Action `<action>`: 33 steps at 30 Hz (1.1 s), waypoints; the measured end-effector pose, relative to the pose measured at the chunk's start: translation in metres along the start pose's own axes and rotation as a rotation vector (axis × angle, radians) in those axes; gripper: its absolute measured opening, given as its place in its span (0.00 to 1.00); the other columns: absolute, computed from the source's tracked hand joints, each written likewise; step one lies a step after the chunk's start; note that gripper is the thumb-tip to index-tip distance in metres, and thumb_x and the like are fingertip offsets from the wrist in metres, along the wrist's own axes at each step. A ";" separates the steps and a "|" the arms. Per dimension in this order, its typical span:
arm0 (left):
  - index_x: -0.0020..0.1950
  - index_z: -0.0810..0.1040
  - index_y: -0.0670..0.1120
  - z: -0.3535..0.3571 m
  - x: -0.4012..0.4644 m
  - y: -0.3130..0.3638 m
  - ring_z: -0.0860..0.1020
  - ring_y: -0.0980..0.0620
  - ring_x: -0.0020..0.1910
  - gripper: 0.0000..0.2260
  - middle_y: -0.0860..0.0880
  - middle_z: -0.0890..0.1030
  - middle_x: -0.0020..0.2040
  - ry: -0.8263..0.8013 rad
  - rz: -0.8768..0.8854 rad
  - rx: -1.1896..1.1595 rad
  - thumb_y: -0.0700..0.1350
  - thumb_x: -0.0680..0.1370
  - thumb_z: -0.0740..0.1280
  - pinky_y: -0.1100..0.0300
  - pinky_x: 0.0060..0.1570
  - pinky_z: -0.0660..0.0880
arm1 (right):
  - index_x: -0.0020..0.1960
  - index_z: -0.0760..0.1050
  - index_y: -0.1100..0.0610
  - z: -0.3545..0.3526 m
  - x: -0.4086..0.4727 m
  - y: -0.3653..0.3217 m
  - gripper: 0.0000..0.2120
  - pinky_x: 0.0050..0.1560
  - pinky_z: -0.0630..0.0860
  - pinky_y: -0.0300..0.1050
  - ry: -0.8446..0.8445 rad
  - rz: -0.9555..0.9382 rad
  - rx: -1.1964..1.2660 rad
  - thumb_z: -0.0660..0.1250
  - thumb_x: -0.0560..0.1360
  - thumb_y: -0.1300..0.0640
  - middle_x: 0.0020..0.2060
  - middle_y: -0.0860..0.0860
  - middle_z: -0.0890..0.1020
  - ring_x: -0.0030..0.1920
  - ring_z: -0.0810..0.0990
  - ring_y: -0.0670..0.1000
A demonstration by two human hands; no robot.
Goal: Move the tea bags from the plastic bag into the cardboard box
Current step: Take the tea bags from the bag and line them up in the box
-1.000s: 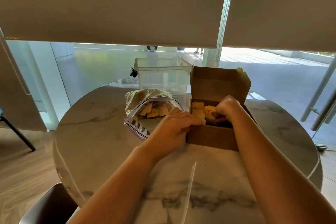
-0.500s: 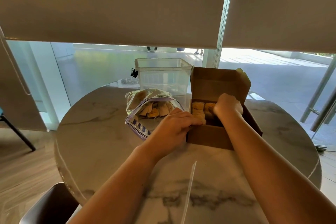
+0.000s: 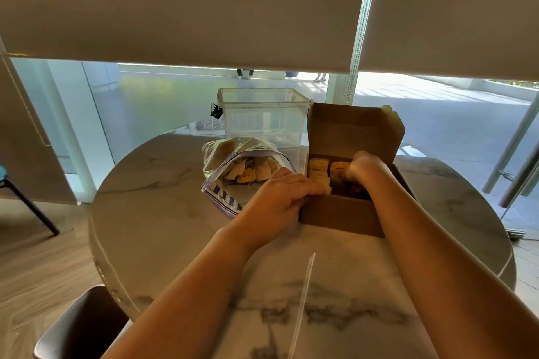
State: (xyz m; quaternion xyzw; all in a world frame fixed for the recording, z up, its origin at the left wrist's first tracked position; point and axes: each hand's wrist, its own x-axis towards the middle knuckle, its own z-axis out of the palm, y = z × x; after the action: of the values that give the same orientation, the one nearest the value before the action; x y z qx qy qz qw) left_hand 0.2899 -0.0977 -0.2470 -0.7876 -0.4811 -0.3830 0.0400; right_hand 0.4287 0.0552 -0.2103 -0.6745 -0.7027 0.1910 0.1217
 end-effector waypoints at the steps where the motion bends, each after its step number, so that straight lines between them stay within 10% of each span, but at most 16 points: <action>1: 0.58 0.80 0.47 0.000 0.000 0.000 0.72 0.60 0.51 0.15 0.51 0.82 0.52 -0.001 -0.004 0.004 0.37 0.76 0.60 0.73 0.55 0.60 | 0.48 0.74 0.60 0.000 0.000 -0.001 0.05 0.51 0.79 0.51 -0.025 0.001 0.018 0.66 0.74 0.60 0.42 0.58 0.80 0.46 0.81 0.57; 11: 0.58 0.80 0.47 -0.005 -0.003 0.000 0.74 0.58 0.55 0.14 0.51 0.80 0.55 0.031 0.001 0.010 0.36 0.75 0.62 0.65 0.57 0.70 | 0.44 0.73 0.59 -0.012 -0.012 0.000 0.05 0.46 0.79 0.48 -0.021 -0.041 -0.037 0.67 0.74 0.59 0.37 0.57 0.81 0.39 0.82 0.54; 18: 0.37 0.81 0.46 -0.043 -0.012 -0.005 0.71 0.52 0.52 0.05 0.50 0.81 0.47 0.459 -0.010 0.369 0.39 0.69 0.66 0.65 0.53 0.60 | 0.40 0.75 0.58 -0.029 -0.050 -0.019 0.10 0.44 0.78 0.48 0.236 -0.312 -0.049 0.66 0.76 0.54 0.34 0.53 0.77 0.41 0.80 0.56; 23: 0.40 0.83 0.48 -0.060 -0.023 -0.028 0.70 0.50 0.57 0.09 0.51 0.82 0.50 0.471 -0.201 0.463 0.38 0.66 0.66 0.55 0.53 0.62 | 0.43 0.77 0.58 -0.041 -0.130 -0.053 0.06 0.28 0.76 0.36 -0.178 -0.601 0.249 0.66 0.76 0.56 0.32 0.53 0.83 0.27 0.79 0.46; 27: 0.53 0.82 0.45 -0.061 -0.024 -0.036 0.73 0.49 0.54 0.22 0.48 0.81 0.53 0.479 -0.298 0.268 0.31 0.65 0.59 0.58 0.54 0.72 | 0.51 0.78 0.60 -0.001 -0.139 -0.085 0.07 0.46 0.80 0.42 -0.309 -0.696 0.012 0.62 0.77 0.62 0.43 0.56 0.82 0.43 0.81 0.52; 33: 0.55 0.81 0.43 -0.061 -0.023 -0.031 0.67 0.62 0.54 0.23 0.47 0.80 0.54 0.516 -0.317 0.178 0.30 0.67 0.56 0.80 0.55 0.61 | 0.66 0.68 0.64 0.066 -0.097 -0.106 0.19 0.64 0.69 0.50 -0.024 -0.680 -0.235 0.61 0.75 0.63 0.66 0.60 0.66 0.64 0.68 0.59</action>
State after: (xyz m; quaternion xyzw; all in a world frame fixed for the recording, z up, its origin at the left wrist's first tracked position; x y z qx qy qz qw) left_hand 0.2250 -0.1240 -0.2278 -0.5728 -0.6035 -0.5281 0.1693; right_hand 0.3105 -0.0501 -0.2151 -0.4093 -0.9054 0.0656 0.0917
